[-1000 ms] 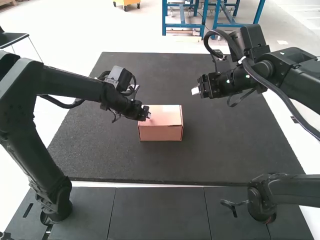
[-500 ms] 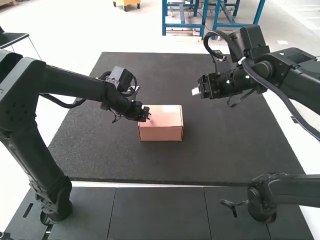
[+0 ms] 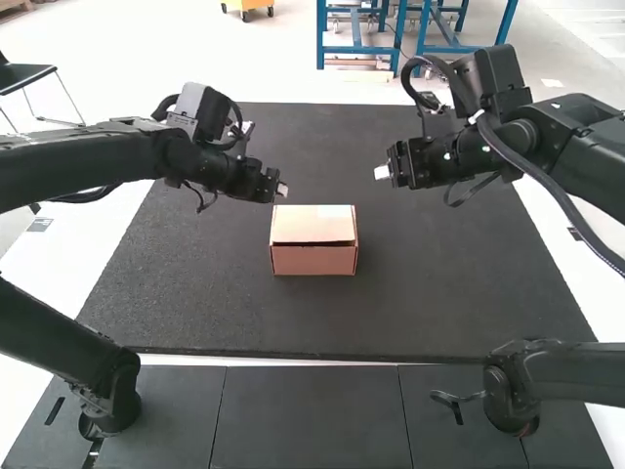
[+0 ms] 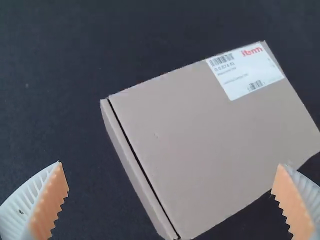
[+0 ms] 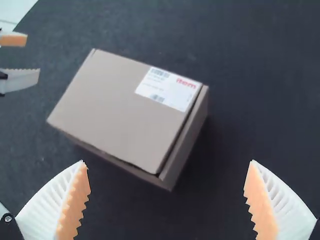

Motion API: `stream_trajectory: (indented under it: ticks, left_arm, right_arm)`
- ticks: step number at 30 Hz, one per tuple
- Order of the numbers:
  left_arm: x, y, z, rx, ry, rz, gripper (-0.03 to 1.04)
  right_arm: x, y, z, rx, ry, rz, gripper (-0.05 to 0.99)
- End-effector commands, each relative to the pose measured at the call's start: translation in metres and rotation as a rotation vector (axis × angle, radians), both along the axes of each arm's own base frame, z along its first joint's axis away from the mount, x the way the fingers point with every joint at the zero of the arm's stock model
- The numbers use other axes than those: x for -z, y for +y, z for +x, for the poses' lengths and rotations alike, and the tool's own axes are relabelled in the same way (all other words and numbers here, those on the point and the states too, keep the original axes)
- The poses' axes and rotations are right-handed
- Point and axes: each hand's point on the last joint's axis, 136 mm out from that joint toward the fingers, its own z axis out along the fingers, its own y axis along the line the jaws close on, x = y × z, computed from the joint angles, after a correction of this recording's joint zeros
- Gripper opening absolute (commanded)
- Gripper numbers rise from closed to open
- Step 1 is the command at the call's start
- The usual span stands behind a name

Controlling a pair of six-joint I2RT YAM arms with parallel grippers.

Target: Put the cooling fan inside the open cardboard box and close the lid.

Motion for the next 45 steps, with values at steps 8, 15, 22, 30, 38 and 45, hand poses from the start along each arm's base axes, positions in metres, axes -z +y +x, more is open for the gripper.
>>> stream_trajectory:
  ticks: [8,15,22,30,38,45]
  left_arm:
    - [-0.047,0.059,0.004,-0.15,-0.201,-0.059,0.96]
    - [-0.047,0.087,0.006,-0.202,-0.358,-0.061,0.96]
    - [-0.065,0.098,-0.002,-0.232,-0.572,-0.126,0.93]
    - [-0.058,0.096,-0.03,-0.192,-0.726,-0.192,0.92]
    - [-0.06,0.116,-0.058,-0.219,-0.869,-0.194,0.92]
    - [-0.066,0.098,-0.087,-0.096,-0.938,-0.252,0.92]
  right_arm:
    - [-0.027,-0.027,0.02,0.157,-0.189,0.076,0.75]
    - [-0.025,-0.058,0.045,0.305,-0.296,0.093,0.8]
    - [-0.027,-0.085,0.046,0.338,-0.449,0.13,0.81]
    - [-0.008,-0.105,0.039,0.39,-0.568,0.168,0.81]
    - [0.033,-0.122,0.03,0.426,-0.627,0.137,0.9]
    - [0.038,-0.128,0.008,0.433,-0.728,0.17,0.9]
